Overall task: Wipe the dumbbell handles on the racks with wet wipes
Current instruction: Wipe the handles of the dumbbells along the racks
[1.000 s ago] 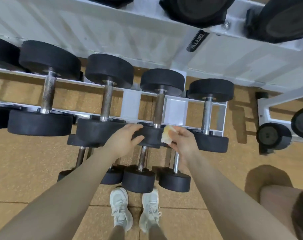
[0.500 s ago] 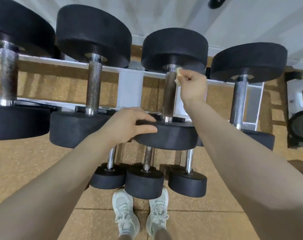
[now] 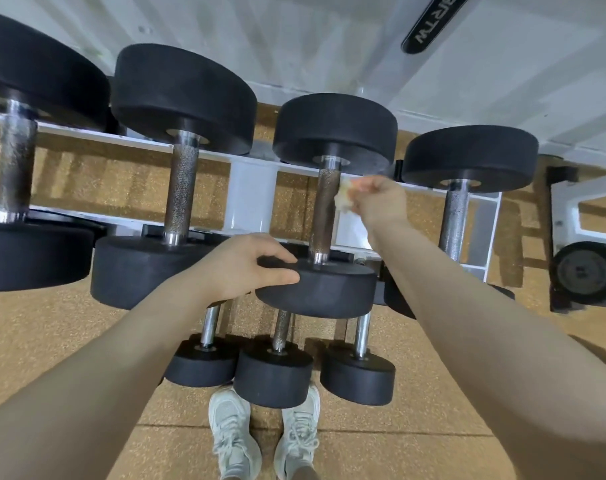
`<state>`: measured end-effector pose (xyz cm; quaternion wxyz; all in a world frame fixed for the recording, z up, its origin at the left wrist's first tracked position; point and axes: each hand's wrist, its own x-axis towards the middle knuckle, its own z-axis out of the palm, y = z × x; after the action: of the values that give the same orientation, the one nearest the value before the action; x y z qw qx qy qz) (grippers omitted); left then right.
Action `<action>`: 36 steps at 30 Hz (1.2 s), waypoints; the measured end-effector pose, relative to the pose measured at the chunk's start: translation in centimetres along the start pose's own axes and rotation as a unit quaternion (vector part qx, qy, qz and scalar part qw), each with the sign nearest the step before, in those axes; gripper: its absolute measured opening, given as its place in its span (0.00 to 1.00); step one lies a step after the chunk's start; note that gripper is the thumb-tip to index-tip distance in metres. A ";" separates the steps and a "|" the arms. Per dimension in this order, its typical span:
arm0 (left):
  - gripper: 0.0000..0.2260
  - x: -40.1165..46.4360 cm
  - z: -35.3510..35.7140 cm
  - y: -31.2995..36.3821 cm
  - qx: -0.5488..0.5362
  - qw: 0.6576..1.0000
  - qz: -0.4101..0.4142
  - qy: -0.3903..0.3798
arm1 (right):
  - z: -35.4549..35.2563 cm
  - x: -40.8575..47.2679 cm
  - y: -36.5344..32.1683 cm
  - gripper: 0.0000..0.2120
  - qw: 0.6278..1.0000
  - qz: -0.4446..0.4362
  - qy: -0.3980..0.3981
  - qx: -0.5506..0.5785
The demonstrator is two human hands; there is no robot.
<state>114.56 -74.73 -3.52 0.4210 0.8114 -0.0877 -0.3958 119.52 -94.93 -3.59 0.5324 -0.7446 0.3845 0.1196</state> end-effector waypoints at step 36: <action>0.14 -0.1 0.1 -0.3 0.029 0.999 0.036 0.019 | -1.8 -2.5 0.8 0.11 0.771 -0.312 -0.278 -0.480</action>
<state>114.40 -74.54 -3.73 0.4129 0.8270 -0.1207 -0.3621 116.86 -95.48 -1.92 0.1969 -0.9167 -0.1412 0.3176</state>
